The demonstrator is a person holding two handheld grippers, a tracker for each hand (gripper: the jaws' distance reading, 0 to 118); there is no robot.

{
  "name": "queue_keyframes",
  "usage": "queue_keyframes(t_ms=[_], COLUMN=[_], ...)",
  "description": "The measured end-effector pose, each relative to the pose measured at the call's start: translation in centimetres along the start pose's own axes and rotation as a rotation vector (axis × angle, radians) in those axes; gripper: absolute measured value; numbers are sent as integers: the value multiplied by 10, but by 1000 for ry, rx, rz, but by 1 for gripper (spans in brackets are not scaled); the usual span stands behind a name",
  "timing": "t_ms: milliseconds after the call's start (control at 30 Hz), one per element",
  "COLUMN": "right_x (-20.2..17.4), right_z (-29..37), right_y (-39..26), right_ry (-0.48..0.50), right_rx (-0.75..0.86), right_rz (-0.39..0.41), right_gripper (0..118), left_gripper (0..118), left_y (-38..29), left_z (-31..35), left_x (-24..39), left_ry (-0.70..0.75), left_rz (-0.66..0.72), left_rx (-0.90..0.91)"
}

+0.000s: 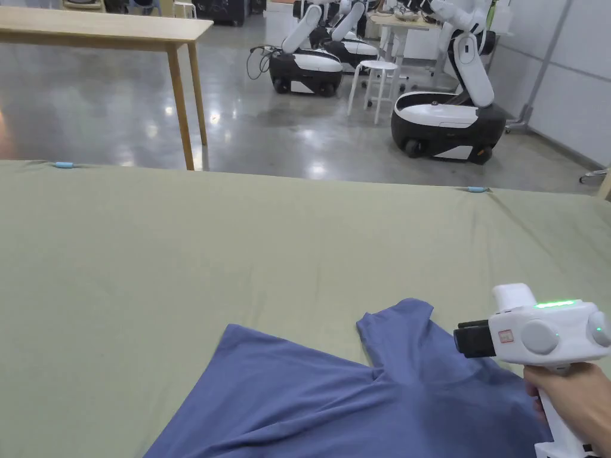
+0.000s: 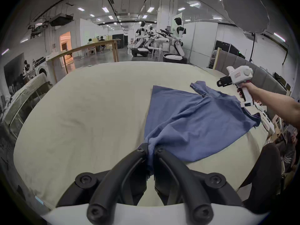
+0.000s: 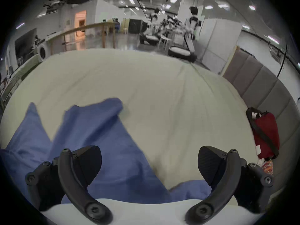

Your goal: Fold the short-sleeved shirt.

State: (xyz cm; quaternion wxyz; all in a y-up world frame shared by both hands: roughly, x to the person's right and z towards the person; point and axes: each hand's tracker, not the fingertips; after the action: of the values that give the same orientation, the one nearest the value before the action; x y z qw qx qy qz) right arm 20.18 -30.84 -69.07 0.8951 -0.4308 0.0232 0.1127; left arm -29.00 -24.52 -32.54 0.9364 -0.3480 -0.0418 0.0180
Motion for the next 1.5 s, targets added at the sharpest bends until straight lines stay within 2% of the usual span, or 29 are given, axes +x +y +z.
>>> queue_keyframes(t_ms=[100, 133, 167, 200, 233, 267, 300, 367, 433, 500, 567, 667, 833, 1000, 1200, 1333, 1500], right_x=[2, 2, 2, 1, -1, -5, -9, -18, -16, -14, -7, 2, 31, 67, 109, 122, 132], right_z=[-18, -19, -18, -12, -8, -4, 0, 7, 18, 46, 80, 141, 247, 340, 406, 431, 457], right_y=[-17, -22, -26, -28, -30, -29, -27, -26, -21, -13, -2, 15, 53, 96, 160, 202, 245], right_ry=[10, 36, 63, 123, 75, 69, 72, 48, 119, 82, 126, 136, 119, 51, 20, -12, 10], right_rx=[-87, -105, -103, -66, -53, -47, -44, -36, -46, 58, 118, 237, 448, 616, 740, 798, 880], right_rz=[-34, -48, -61, -92, -93, -86, -71, -53, -78, -66, -73, -13, 2, 12, -63, -67, -136], right_gripper=[115, 103, 80, 71, 57, 24, 9, 4, 4, 4, 4, 4, 4, 4, 4, 4, 4], left_gripper=[5, 5, 5, 5, 5, 5, 5, 5, 4, 4, 4, 4, 4, 4, 4, 3, 3], left_y=[5, 6, 7, 8, 8, 7, 9, 10, 12, 15, 24, 52, 133, 227, 339, 406, 466], left_z=[-3, -5, -6, -6, -7, -8, -8, -9, -10, -6, 2, 10, 23, 34, 35, 36, 56], left_x=[4, 4, 5, 6, 7, 5, 5, 6, 6, 10, 8, 8, 10, 11, 11, 7, 10], left_ry=[-1, -1, -1, -1, 1, 4, 6, 17, 25, 74, 52, 61, 78, 119, 199, 234, 311], left_rz=[-7, -11, -13, -15, -16, -16, -17, -17, -18, -24, -1, -18, -57, -99, -126, -111, -166], left_rx=[-3, -4, -7, -9, -9, -11, -13, -9, -7, 21, 44, 105, 260, 368, 484, 520, 630])
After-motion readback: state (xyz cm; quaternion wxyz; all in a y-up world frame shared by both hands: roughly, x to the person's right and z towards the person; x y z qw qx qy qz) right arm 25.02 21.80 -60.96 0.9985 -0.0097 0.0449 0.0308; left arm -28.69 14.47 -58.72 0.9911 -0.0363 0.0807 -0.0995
